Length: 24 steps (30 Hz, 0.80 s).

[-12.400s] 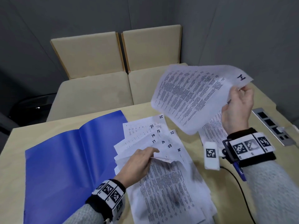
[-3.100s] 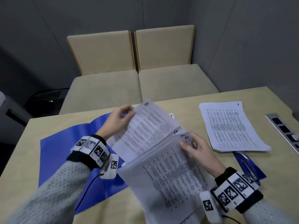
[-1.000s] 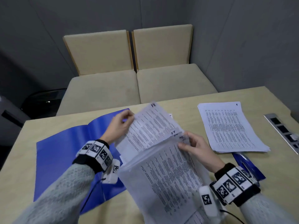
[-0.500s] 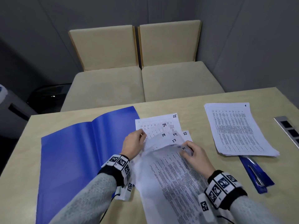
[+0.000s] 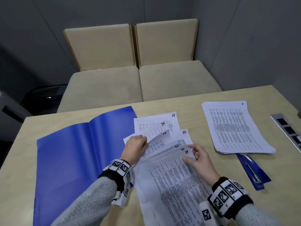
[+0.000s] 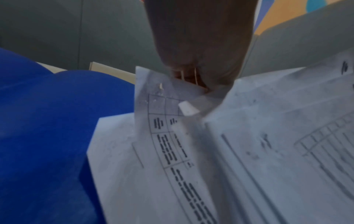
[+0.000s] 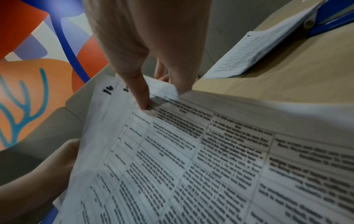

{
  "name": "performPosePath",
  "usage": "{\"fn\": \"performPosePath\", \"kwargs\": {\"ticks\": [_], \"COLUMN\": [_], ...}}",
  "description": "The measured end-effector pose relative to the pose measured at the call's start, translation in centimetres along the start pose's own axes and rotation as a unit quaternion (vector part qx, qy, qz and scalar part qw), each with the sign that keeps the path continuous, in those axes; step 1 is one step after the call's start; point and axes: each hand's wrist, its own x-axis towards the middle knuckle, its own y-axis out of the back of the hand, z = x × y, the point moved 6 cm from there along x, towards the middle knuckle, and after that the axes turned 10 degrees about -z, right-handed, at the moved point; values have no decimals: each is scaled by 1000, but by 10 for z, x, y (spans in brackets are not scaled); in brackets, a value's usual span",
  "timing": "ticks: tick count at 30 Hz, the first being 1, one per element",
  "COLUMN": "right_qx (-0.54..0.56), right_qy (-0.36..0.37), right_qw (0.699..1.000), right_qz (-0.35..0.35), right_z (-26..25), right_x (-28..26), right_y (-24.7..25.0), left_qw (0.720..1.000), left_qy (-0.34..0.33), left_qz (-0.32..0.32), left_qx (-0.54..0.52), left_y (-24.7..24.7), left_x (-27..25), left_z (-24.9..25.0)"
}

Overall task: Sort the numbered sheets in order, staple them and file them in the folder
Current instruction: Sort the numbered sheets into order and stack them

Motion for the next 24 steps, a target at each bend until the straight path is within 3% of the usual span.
{"fn": "performPosePath", "kwargs": {"ticks": [3,9,12,14,16,18,20,22,24], "right_qx": [-21,-6,14,13,11,24,45,50,68], "right_qy": [-10,14,11,2,-2,6,20,28,38], "right_qw": [999,996,995,996,996,994,991,989,986], "right_qz": [-26,-84,-98,-91,-91,-105,-123,-138,-148], "right_z": [4,-6,-7,-6,-8,-11,-16,-21,-30], "right_x": [2,-1,-4,-5,-5,-6,-7,-8,-10], "right_y": [-3,-10,-11,-10,-10,-9,-8,-6,-4], "left_qw": [993,965,971,975,981,987,996,991,968], "left_qy": [-55,-48,-53,-95,-141,-135,-83,-44,-20], "left_qz": [-10,-6,25,41,4,-36,4,112,225], "left_qx": [103,257,232,194,130,80,11,-57,-107], "left_y": [2,8,11,12,9,15,41,80,122], "left_x": [-6,-12,-20,-30,-41,-45,-41,-35,-30], "left_z": [8,16,17,27,37,37,29,20,10]}}
